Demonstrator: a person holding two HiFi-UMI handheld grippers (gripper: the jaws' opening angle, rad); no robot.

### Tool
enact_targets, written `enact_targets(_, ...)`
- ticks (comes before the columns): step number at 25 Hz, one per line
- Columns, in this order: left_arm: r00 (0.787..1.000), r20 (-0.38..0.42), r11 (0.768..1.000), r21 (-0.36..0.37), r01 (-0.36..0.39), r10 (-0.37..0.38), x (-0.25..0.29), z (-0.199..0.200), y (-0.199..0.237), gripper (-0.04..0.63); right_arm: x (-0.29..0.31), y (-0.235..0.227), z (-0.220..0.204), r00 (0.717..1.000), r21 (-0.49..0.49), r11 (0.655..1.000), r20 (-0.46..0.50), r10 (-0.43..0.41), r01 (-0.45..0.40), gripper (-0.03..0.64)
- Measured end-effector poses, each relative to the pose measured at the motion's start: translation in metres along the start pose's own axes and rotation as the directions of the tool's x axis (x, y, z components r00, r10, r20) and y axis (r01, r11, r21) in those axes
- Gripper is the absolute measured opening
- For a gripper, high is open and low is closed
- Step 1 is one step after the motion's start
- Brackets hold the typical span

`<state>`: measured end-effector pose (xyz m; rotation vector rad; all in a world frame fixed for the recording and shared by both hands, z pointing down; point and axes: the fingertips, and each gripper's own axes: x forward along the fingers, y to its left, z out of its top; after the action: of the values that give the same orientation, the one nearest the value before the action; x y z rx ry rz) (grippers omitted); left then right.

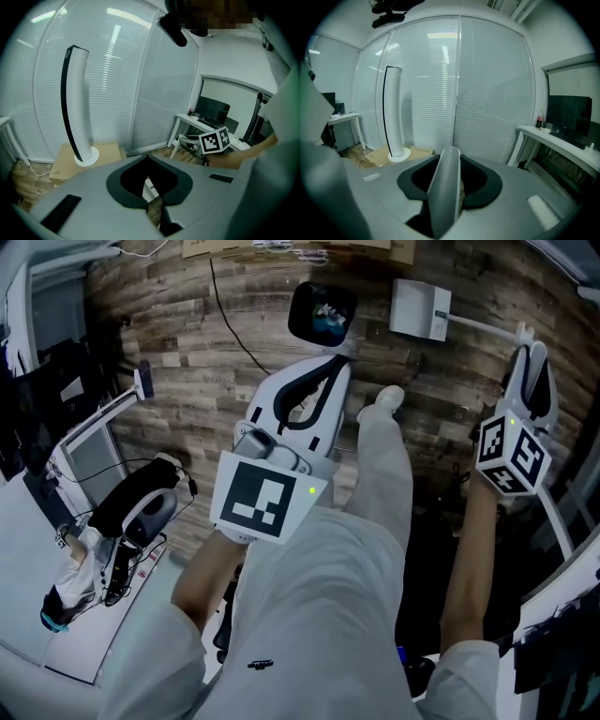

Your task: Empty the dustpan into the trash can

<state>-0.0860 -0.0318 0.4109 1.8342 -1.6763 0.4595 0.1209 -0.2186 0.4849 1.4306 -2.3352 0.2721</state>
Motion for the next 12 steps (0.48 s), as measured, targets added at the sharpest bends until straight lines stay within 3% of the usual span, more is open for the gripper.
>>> enact_targets(5, 0.997, -0.04, 0.997, 0.032, 0.064, -0.062, 0.016, -0.017, -0.016, 0.006, 0.01, -0.004, -0.025, 0.999, 0.024, 0.999, -0.02, -0.041, 0.041, 0.146)
enact_targets(12, 0.996, -0.052, 0.997, 0.017, 0.077, -0.076, 0.019, -0.023, -0.023, 0.006, 0.011, -0.016, -0.026, 0.999, 0.026, 0.999, -0.011, -0.044, 0.045, 0.149)
